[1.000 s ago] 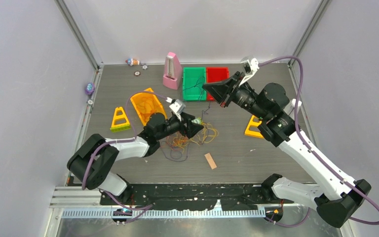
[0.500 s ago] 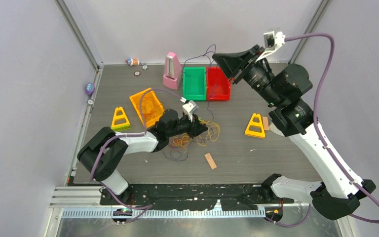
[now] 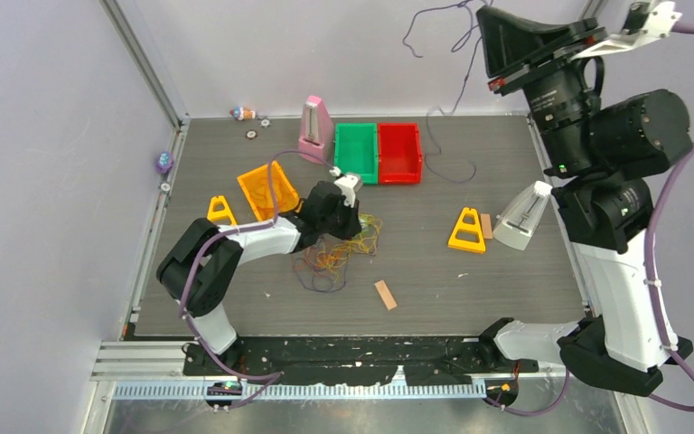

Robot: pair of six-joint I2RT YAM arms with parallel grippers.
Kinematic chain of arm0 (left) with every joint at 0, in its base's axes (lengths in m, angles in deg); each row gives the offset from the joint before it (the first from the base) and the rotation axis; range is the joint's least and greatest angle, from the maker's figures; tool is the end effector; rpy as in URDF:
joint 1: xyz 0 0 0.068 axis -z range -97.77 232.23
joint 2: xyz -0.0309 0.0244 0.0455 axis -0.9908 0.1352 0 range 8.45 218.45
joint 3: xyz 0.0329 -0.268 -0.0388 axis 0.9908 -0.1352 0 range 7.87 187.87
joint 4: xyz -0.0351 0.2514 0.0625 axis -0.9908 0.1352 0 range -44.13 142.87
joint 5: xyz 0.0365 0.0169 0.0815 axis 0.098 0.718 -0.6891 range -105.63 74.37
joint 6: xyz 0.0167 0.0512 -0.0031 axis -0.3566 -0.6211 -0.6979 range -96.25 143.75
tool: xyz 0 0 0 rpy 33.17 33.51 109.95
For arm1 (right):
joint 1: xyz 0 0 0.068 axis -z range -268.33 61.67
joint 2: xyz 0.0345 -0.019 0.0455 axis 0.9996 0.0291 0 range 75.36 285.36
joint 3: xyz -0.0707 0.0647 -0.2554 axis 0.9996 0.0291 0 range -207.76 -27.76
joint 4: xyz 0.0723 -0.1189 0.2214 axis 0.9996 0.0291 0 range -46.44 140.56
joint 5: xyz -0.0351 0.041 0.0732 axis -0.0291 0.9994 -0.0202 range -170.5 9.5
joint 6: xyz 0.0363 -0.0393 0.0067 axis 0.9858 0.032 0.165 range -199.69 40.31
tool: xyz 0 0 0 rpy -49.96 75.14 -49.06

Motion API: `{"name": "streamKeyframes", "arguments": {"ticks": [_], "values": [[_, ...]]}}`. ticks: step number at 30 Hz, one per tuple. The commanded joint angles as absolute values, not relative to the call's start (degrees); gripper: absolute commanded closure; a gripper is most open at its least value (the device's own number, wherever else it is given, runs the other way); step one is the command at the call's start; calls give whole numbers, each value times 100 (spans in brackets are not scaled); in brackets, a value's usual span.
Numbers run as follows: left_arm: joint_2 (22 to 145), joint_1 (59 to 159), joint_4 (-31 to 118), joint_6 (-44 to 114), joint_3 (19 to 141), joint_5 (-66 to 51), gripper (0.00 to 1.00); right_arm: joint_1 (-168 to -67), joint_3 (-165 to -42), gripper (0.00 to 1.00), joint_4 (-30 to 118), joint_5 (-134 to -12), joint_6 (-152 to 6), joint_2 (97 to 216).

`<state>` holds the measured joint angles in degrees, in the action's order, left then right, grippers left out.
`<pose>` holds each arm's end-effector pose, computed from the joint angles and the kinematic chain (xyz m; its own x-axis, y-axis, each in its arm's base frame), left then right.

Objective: Untangle the cables

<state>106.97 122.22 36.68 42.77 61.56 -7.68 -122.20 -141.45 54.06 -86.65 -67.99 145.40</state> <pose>0.2756 -0.2377 0.1807 -0.6576 0.1303 -0.7420 0.5376 0.7712 -0.3410 0.1328 0.0846 0.6341 0.3473 0.4759 -0.8080 -0.5617 0.7956 0.2272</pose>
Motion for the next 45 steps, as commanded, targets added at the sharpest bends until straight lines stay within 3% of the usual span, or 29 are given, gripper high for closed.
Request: {"name": "streamKeyframes", "arguments": {"ticks": [1, 12, 17, 27, 45], "values": [[10506, 11833, 3993, 4685, 6035, -1049, 87, -12184, -14680, 95, 5741, -9112, -7222, 14656], [8442, 11774, 2607, 4250, 4354, -2085, 100, -11981, -13233, 95, 5339, -9563, -7255, 14525], [7870, 11775, 2067, 4217, 3834, -2415, 100, -11597, -12901, 95, 5191, -9357, -6992, 14913], [7510, 11774, 1783, 4282, 3516, -2592, 100, -10975, -12502, 95, 4525, -9004, -6433, 15829], [7438, 11780, 1614, 4256, 3423, -2635, 100, -10653, -12969, 95, 3941, -8618, -6460, 17612]]}}
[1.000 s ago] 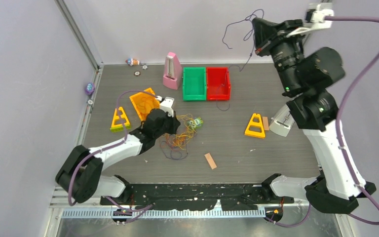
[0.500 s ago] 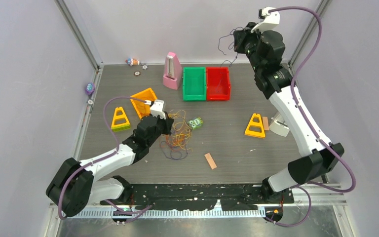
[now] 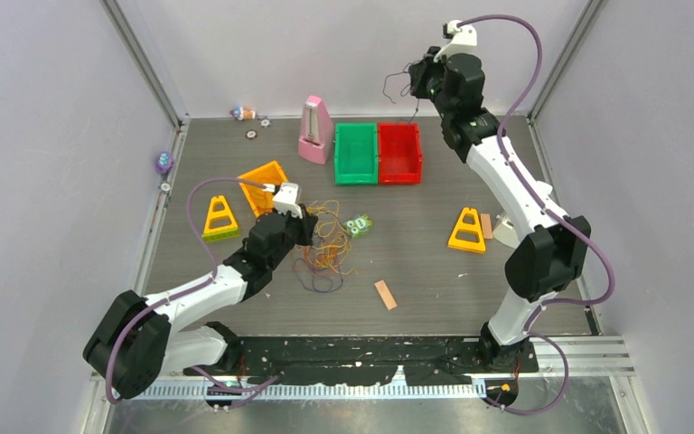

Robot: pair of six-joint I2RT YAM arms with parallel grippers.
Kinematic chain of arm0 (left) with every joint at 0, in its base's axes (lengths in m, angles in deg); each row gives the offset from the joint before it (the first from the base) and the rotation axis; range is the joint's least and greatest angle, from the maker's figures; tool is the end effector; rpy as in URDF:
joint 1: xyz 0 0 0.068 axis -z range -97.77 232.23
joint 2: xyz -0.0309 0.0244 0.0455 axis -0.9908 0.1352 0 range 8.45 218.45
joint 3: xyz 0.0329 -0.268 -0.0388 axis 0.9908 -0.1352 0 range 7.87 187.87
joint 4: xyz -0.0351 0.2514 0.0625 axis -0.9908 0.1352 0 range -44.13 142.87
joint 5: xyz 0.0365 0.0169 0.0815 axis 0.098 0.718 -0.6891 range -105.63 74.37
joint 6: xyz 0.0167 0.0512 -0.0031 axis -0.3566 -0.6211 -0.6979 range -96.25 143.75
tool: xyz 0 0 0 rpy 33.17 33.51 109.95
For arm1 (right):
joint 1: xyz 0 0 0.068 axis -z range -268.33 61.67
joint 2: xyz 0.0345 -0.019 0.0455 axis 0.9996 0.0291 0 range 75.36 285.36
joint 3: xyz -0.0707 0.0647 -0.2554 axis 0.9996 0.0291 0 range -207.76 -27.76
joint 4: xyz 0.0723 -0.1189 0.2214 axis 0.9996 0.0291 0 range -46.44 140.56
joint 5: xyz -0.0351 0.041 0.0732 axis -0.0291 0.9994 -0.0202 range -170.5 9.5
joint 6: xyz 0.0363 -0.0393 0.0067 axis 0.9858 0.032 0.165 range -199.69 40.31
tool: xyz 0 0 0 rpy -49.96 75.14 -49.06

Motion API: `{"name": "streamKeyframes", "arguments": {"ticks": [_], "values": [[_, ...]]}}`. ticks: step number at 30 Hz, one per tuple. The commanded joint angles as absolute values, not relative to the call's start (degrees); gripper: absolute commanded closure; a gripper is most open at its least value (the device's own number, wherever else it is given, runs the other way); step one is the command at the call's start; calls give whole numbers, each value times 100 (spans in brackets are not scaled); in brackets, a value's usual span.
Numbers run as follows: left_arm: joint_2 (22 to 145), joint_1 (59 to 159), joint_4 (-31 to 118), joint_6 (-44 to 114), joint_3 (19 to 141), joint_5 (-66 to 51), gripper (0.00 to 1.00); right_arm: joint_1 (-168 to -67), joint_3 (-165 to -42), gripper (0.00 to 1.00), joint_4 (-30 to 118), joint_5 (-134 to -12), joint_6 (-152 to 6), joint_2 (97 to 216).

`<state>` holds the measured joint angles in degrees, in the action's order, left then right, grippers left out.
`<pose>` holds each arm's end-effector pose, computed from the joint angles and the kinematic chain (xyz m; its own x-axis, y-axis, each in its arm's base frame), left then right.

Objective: Untangle the cables

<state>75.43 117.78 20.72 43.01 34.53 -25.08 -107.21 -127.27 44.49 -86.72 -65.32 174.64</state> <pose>0.2049 -0.1393 0.2150 -0.3477 -0.1514 -0.9253 0.3494 0.8949 -0.2777 0.3956 0.1313 0.4337 -0.0657 0.2383 -0.9690 -0.2094 0.9462 0.2469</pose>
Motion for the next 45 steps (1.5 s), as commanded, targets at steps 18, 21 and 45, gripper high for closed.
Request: {"name": "streamKeyframes", "arguments": {"ticks": [18, 21, 45], "values": [[7615, 11777, 1608, 4273, 3511, -2530, 100, -10565, -11417, 95, 3231, -8356, -6371, 18357], [7599, 11778, 1633, 4273, 3512, -2545, 100, -10559, -11379, 95, 3302, -8384, -6383, 18483], [7629, 11774, 1616, 4229, 3536, -2377, 100, -10547, -12250, 38, 4861, -7775, -6309, 18849]]}}
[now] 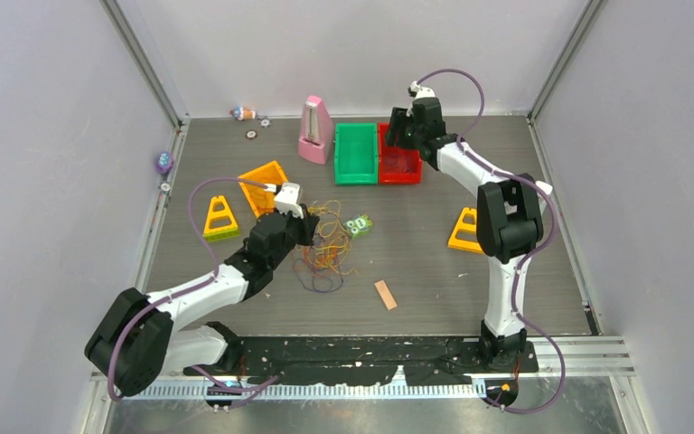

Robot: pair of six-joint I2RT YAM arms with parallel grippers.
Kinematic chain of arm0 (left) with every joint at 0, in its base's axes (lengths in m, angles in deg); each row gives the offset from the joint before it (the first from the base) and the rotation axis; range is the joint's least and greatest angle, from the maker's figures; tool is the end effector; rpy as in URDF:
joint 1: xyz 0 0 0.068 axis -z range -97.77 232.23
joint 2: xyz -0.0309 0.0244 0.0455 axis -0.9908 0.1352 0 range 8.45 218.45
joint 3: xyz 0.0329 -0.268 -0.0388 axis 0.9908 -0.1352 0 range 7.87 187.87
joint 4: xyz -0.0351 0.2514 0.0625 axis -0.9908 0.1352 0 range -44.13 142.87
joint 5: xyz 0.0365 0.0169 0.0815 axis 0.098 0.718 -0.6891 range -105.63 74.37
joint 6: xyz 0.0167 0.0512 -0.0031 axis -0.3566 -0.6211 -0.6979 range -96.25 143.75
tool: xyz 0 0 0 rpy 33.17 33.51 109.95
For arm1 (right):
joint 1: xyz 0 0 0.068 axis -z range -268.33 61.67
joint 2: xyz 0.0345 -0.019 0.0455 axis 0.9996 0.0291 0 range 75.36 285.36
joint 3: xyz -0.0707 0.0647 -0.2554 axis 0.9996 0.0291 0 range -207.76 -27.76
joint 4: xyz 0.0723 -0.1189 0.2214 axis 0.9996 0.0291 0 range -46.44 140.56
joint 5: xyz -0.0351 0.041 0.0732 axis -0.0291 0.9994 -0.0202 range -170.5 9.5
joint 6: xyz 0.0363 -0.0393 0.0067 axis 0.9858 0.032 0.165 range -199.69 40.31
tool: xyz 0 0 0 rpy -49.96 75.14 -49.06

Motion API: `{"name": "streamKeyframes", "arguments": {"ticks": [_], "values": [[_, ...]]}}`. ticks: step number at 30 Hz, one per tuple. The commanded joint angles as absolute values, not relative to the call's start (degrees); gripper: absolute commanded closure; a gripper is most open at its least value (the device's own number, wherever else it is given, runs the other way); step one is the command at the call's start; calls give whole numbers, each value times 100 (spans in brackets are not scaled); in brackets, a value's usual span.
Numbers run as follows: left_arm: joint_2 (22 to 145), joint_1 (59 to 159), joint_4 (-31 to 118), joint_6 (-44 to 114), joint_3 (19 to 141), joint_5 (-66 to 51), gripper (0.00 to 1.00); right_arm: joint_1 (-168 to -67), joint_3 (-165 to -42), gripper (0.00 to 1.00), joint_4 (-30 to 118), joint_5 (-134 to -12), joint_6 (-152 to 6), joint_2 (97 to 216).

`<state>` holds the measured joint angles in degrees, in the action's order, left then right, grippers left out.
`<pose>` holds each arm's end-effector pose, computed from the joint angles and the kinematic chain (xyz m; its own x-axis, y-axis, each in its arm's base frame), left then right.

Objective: Untangle the cables

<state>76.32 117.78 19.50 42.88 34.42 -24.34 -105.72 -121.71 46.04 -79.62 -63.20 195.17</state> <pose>0.2062 -0.1408 0.2131 -0.3477 -0.1497 -0.9256 0.3616 0.8894 -0.2797 0.4717 0.1483 0.2376 -0.5229 0.1337 -0.8418 -0.1703 0.9513 0.2568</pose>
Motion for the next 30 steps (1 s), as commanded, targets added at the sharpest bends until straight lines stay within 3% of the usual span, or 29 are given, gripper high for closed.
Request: {"name": "streamKeyframes", "arguments": {"ticks": [1, 8, 13, 20, 25, 30], "values": [[7636, 11774, 1609, 4229, 3534, -2358, 100, -10547, -12057, 36, 4862, -7744, -6304, 18600], [7691, 11791, 1474, 4240, 3560, -1926, 100, -10555, -10545, 29, 4548, -6774, -6227, 17323], [7849, 11785, 1330, 4220, 3660, -1189, 100, -10576, -8216, 24, 2953, -6169, -6289, 15701], [7987, 11792, 851, 4235, 3648, -308, 100, -11039, -6213, 24, 749, -4965, -6426, 14731], [8072, 11797, 561, 4255, 3622, 68, 100, -11782, -5984, 20, 518, -4911, -7049, 14778], [8159, 11792, 482, 4254, 3673, 339, 100, -12044, -6043, 33, 201, -4780, -6922, 15155]]}}
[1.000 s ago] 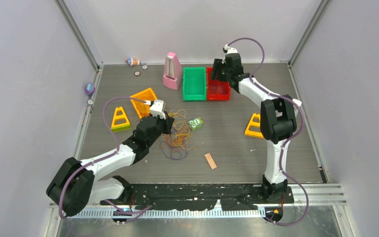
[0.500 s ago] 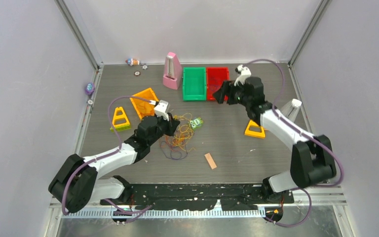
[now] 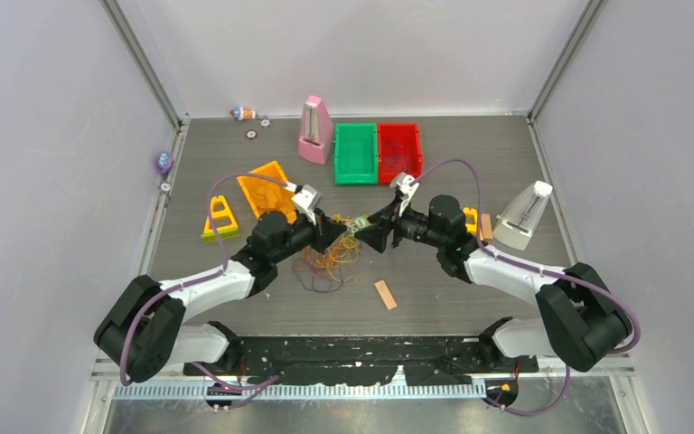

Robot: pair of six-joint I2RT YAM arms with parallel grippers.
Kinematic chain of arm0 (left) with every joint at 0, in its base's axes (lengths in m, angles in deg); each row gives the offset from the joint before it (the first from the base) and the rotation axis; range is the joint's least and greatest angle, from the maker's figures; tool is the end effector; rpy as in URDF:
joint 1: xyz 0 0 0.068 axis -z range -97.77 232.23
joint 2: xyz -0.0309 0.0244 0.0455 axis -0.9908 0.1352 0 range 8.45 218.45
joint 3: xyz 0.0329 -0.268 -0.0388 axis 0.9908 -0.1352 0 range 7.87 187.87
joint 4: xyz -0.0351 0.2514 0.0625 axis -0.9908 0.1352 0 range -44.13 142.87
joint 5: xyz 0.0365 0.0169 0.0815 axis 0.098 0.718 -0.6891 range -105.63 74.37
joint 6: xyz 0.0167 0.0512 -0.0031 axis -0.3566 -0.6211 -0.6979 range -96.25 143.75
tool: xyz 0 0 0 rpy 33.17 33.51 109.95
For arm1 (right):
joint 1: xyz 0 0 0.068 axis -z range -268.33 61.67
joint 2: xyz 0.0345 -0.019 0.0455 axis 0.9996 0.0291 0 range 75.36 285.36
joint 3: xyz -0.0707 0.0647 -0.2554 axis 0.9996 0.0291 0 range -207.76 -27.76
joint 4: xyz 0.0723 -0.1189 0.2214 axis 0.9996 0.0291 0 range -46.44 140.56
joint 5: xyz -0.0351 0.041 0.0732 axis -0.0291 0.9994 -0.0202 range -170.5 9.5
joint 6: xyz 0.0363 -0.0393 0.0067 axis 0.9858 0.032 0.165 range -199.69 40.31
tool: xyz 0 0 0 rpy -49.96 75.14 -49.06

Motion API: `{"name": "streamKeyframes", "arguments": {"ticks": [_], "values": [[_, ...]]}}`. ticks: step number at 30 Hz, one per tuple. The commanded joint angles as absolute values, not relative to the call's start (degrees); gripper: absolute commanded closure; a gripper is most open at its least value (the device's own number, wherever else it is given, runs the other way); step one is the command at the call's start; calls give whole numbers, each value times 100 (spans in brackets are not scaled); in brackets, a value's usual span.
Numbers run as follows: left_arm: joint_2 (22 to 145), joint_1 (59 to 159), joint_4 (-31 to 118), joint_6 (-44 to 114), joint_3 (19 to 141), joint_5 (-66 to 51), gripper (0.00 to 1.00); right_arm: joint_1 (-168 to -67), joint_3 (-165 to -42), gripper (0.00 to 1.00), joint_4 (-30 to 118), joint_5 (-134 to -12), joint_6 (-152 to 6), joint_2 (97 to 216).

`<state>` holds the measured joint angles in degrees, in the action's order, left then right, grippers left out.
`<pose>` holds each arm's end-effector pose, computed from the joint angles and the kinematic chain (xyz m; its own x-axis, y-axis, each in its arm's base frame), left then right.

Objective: Untangle the cables

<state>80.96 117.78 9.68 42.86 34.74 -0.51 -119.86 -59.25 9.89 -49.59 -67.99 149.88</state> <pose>0.2075 -0.1598 0.2142 -0.3786 -0.1180 -0.9180 0.6843 0.6321 -0.3634 0.2230 0.1583 0.2276 -0.3144 0.0112 -0.9492 -0.8342 0.4739 0.2819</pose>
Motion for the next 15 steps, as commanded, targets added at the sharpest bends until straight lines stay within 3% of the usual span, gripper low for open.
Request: {"name": "streamKeyframes", "arguments": {"ticks": [1, 5, 11, 15], "values": [[8169, 11797, 476, 4255, 3674, 352, 100, -12048, -6018, 34, 147, -4822, -6875, 15147], [8188, 11792, 482, 4254, 3693, 379, 100, -12048, -5897, 44, 30, -5053, -6872, 15008], [8219, 11816, 332, 4222, 3669, 587, 96, -12051, -5908, 72, 67, -5155, -6846, 15003], [8208, 11835, 236, 4211, 3639, 602, 95, -12056, -5937, 77, 146, -5129, -6876, 15021]]}}
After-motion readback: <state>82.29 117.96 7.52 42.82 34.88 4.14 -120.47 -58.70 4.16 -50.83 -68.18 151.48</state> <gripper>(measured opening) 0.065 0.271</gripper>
